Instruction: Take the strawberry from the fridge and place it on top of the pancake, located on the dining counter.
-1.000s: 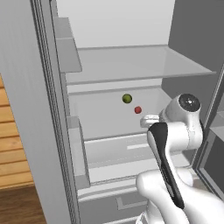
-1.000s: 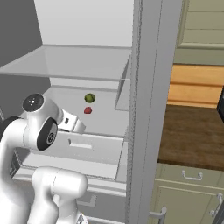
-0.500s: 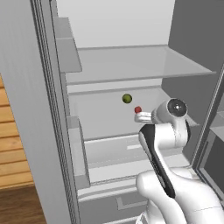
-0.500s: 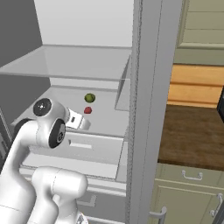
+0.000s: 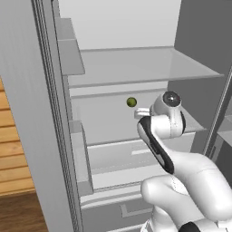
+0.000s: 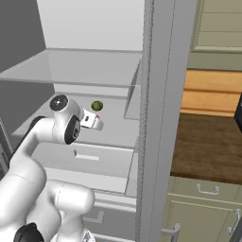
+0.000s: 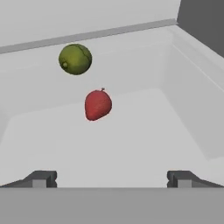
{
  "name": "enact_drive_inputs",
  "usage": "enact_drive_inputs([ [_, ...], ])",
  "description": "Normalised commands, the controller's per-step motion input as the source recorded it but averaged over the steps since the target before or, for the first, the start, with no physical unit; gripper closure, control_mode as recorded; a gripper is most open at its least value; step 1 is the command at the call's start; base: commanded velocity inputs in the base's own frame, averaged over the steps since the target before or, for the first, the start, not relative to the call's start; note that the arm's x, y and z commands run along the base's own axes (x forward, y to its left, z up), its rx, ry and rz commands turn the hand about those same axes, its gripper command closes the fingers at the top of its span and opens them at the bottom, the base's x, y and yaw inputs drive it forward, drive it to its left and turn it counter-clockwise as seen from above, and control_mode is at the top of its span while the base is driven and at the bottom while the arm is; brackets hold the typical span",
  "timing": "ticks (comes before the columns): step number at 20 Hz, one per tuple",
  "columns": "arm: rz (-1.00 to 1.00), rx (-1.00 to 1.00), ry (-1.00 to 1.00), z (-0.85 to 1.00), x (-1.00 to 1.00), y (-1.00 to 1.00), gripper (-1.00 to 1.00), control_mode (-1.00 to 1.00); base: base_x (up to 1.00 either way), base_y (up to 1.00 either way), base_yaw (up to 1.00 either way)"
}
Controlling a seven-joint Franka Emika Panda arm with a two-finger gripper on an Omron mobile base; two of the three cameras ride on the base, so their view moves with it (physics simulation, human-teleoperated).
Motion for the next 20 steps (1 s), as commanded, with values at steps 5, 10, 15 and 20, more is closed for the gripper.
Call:
enact_drive_inputs([
  [5, 0.0, 0.0, 0.0, 0.0, 0.34, 0.01, -1.0, -1.0, 0.0, 0.0, 0.0],
  [10, 0.0, 0.0, 0.0, 0.0, 0.29, 0.0, -1.0, -1.0, 0.0, 0.0, 0.0],
  [15, 0.0, 0.0, 0.02, -0.01, 0.37, 0.0, -1.0, -1.0, 0.0, 0.0, 0.0],
  [20, 0.0, 0.0, 0.01, -0.11, 0.38, 0.0, -1.0, -1.0, 0.0, 0.0, 0.0],
])
